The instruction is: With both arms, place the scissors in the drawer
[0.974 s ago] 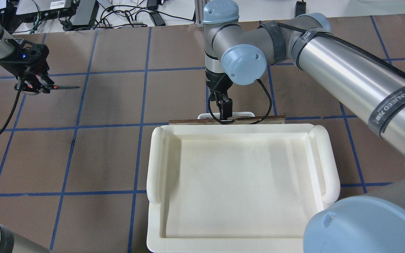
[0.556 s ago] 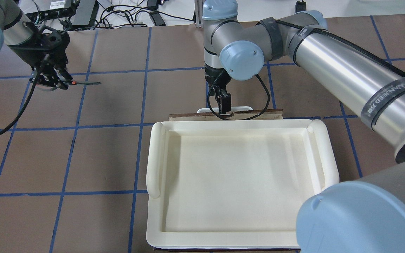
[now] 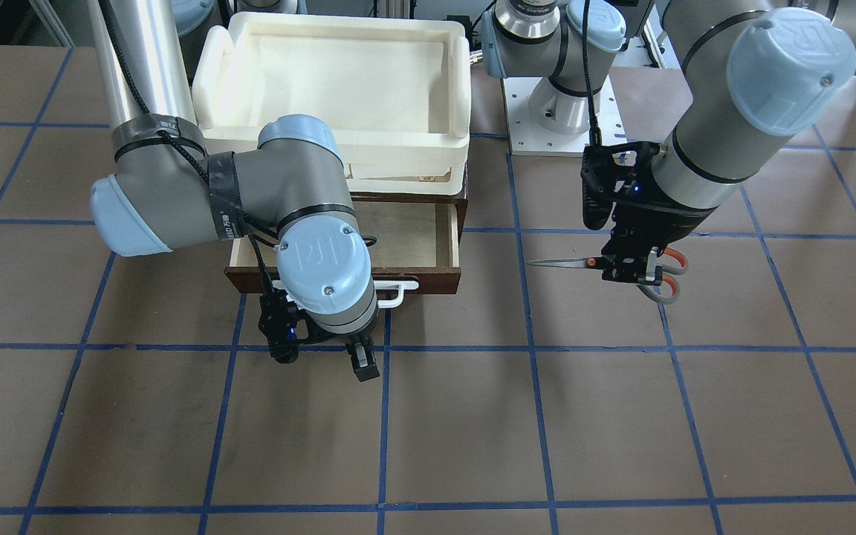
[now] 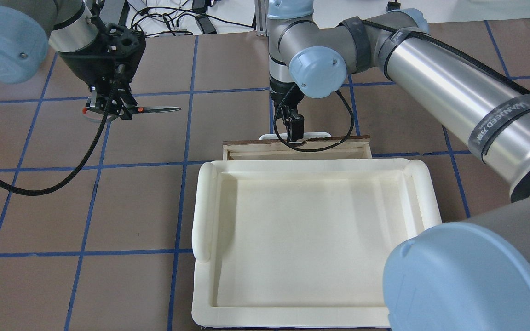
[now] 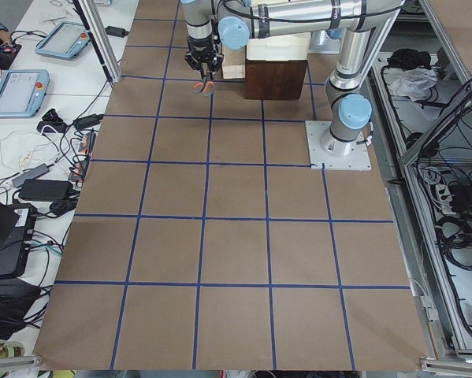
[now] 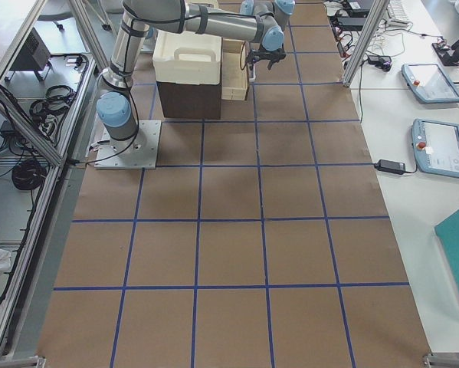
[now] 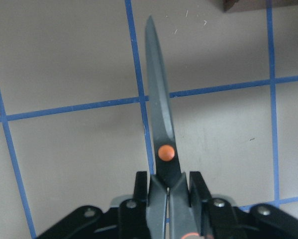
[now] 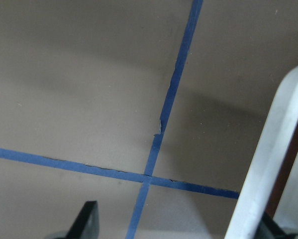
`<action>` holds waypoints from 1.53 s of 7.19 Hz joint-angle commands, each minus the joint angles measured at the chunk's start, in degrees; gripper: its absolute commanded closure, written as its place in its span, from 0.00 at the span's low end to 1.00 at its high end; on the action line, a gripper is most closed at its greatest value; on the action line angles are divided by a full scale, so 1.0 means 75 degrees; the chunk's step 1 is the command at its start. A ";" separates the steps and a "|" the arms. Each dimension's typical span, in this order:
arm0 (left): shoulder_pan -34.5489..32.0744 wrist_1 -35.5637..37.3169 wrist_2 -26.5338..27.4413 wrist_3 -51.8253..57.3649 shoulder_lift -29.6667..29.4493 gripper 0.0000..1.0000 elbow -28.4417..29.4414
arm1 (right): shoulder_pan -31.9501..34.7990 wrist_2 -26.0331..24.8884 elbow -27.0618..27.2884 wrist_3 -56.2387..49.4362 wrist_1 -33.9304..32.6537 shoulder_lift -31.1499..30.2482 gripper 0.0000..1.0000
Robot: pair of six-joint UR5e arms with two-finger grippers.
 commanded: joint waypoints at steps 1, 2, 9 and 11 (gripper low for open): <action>-0.0078 -0.0038 -0.0042 -0.0103 0.0011 1.00 0.0001 | -0.0118 -0.0061 -0.0073 -0.0167 -0.0040 0.0035 0.00; -0.0078 -0.0050 -0.0031 -0.0103 -0.0001 1.00 -0.0011 | -0.0130 -0.0108 -0.0074 -0.0167 -0.0040 0.0059 0.00; -0.0090 -0.0132 -0.0019 -0.0103 0.0022 1.00 -0.0011 | -0.0142 -0.0167 -0.0658 -0.0401 -0.0051 0.0550 0.00; -0.0090 -0.0132 -0.0042 -0.0103 0.0011 1.00 -0.0023 | -0.0188 -0.0167 -0.0730 -0.0518 -0.0051 0.0598 0.00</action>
